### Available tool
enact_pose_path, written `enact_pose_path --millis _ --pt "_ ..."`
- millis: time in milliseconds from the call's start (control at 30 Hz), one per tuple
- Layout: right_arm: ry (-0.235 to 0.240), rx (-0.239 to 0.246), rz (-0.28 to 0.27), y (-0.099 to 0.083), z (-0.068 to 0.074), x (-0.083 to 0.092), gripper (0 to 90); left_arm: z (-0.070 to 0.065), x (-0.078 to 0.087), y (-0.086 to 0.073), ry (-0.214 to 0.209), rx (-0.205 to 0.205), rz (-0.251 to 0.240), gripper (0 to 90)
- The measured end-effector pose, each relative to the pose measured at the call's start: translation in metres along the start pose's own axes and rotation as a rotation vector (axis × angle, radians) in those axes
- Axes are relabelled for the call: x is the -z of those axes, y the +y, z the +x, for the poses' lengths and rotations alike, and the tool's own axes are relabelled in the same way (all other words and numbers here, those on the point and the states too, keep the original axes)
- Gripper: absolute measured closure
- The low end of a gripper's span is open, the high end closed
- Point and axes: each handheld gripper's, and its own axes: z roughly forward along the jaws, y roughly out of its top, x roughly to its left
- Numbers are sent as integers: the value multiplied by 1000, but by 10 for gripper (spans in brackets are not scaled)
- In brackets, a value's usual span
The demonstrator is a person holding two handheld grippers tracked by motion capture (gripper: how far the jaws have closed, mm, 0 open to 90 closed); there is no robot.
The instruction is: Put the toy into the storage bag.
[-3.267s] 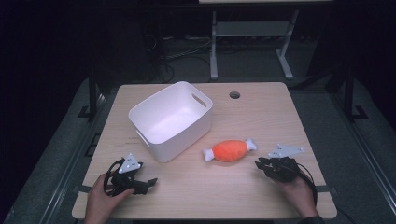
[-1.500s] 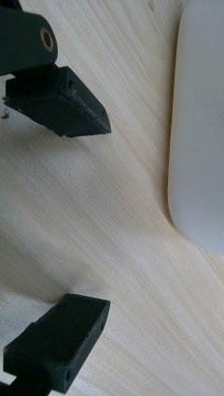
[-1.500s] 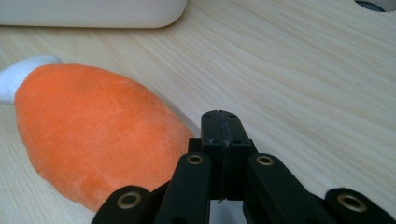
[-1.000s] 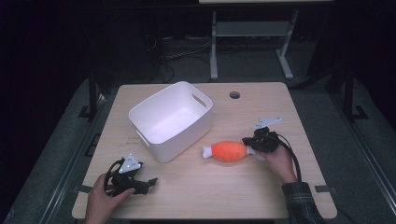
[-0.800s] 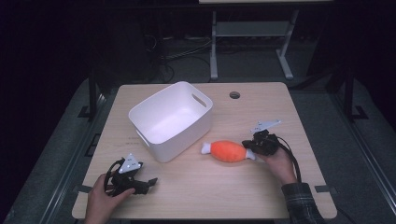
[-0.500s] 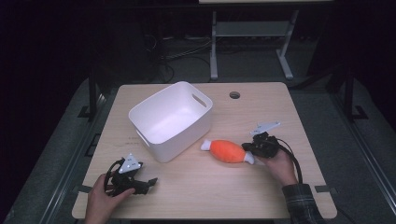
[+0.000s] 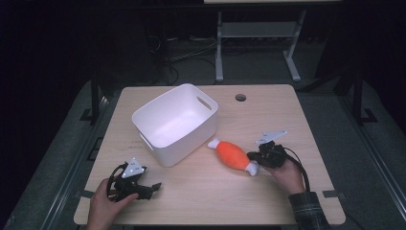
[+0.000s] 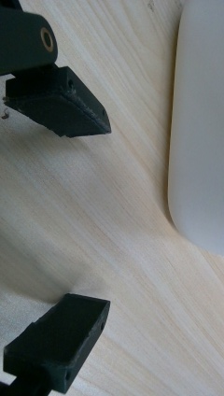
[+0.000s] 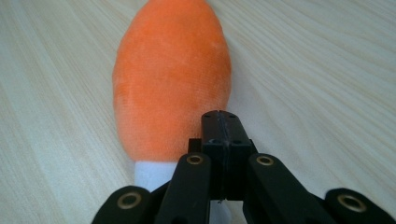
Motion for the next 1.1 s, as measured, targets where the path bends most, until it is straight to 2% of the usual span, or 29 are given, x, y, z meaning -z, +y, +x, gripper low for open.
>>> enact_pose_path --millis 100,233,367,400,433,500,533,567,667,767,867,1000,1100 --pt "-4 -1 2 0 1 1 887 0 0 0 0 0 0 125" --pt "-6 -18 -5 0 -1 2 820 0 0 0 0 0 0 125" --pt "-17 -50 -10 1 -5 6 674 0 0 0 0 -1 0 125" --pt "-19 -72 -17 1 -6 9 606 0 0 0 0 -1 0 125" --pt "-19 -72 -17 1 -6 9 606 0 0 0 0 -1 0 125" --pt "-19 -89 -29 1 -7 11 528 0 0 0 0 -1 0 125" --pt "-10 -97 -29 3 -8 12 407 0 0 0 -1 -1 0 125" --pt "-10 -97 -29 3 -8 12 407 0 0 0 -1 -1 0 125" --pt "-11 -107 -26 8 -5 13 281 0 0 0 0 -4 2 125" --pt "0 -95 -30 12 -2 13 238 0 0 0 0 -4 2 125" --pt "3 -77 -27 18 5 8 155 0 0 0 0 -3 2 125" --pt "15 -67 -36 23 9 4 136 0 0 0 0 -3 2 125" --pt "21 -58 -24 27 12 -3 122 0 0 0 0 -3 4 125"
